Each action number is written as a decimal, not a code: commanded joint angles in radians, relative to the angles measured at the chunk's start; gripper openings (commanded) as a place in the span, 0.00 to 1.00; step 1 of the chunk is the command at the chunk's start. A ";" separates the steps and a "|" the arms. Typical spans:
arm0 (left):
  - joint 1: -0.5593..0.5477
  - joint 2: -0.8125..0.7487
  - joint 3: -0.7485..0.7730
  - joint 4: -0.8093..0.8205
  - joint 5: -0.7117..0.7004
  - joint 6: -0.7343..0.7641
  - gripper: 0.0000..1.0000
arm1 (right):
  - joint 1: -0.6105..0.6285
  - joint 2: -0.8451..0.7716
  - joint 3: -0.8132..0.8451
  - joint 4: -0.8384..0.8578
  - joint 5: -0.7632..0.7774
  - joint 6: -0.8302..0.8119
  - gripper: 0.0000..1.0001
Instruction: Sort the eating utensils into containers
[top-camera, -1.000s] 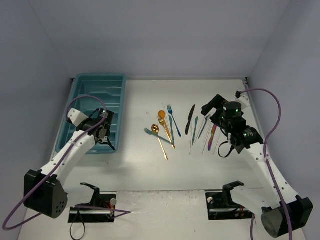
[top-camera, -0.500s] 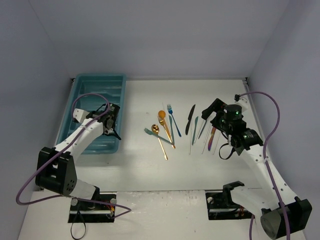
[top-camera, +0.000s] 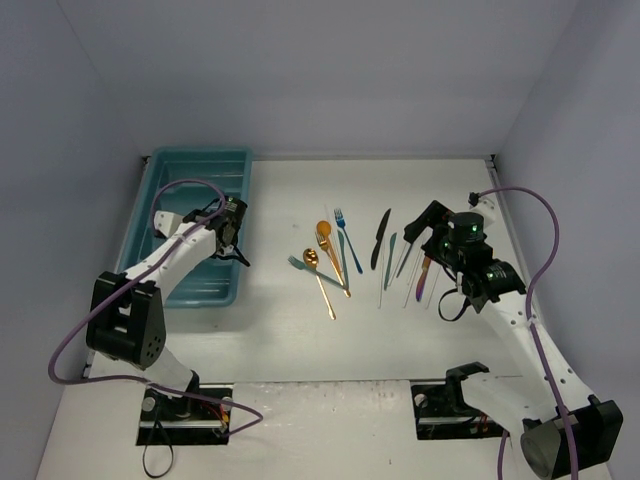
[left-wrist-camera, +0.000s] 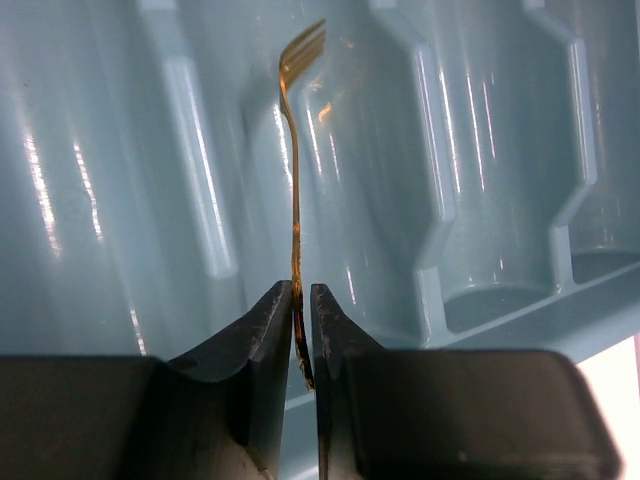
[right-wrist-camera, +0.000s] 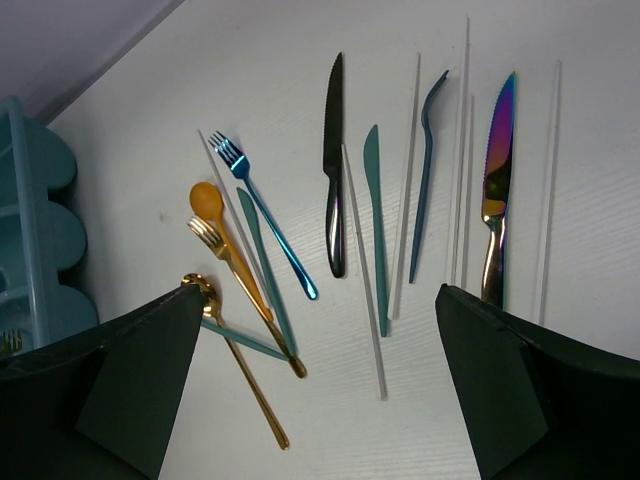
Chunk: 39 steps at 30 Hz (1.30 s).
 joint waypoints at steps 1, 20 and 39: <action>0.005 0.022 0.074 0.005 -0.032 -0.030 0.10 | -0.008 -0.021 -0.004 0.030 -0.006 -0.015 1.00; -0.022 -0.074 0.190 0.063 0.030 0.397 0.49 | -0.011 0.015 -0.015 0.014 -0.008 -0.145 1.00; -0.383 0.046 0.292 0.123 0.542 0.682 0.72 | -0.012 -0.125 -0.100 -0.026 -0.025 -0.194 1.00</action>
